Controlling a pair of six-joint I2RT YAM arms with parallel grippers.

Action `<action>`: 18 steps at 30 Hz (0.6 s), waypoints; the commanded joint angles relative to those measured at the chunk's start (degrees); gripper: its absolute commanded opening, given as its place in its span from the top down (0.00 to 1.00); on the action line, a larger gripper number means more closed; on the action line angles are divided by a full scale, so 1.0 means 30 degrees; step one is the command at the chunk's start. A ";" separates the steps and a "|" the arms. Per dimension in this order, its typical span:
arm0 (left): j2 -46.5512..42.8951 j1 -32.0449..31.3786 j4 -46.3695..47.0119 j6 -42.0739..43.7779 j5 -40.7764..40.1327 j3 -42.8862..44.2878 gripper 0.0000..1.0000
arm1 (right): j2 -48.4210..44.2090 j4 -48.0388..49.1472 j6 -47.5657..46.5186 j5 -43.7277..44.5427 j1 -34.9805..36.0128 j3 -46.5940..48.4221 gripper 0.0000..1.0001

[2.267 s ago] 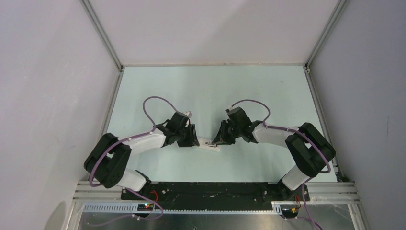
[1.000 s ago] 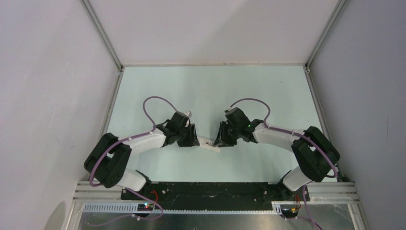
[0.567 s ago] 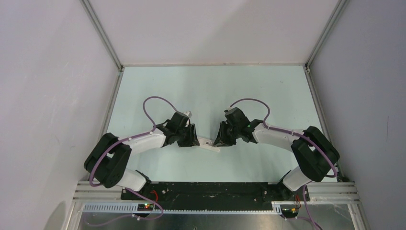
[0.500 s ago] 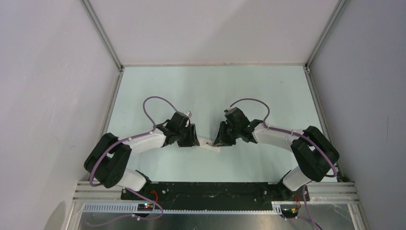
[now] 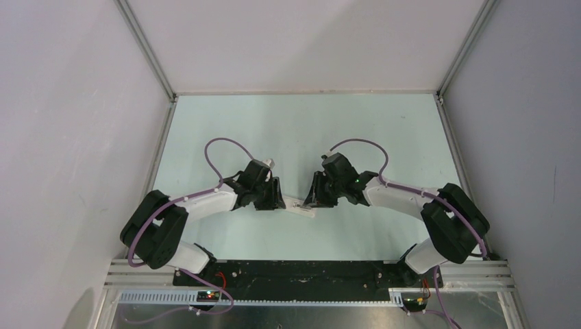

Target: Load the batteries into the remote control

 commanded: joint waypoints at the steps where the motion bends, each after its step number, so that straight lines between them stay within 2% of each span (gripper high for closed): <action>1: 0.0282 0.0106 0.0183 0.0495 -0.0110 0.0060 0.50 | -0.1167 -0.0189 -0.0078 0.0941 0.0145 0.0680 0.61; 14: 0.0158 0.0117 0.0193 0.0466 -0.0171 -0.0087 0.50 | -0.1190 -0.1267 0.0566 0.3114 0.0555 0.0366 0.55; 18: 0.0199 0.0102 0.0214 0.0495 -0.0179 -0.0050 0.50 | -0.0926 -0.1005 0.0667 0.2940 0.0562 0.0248 0.55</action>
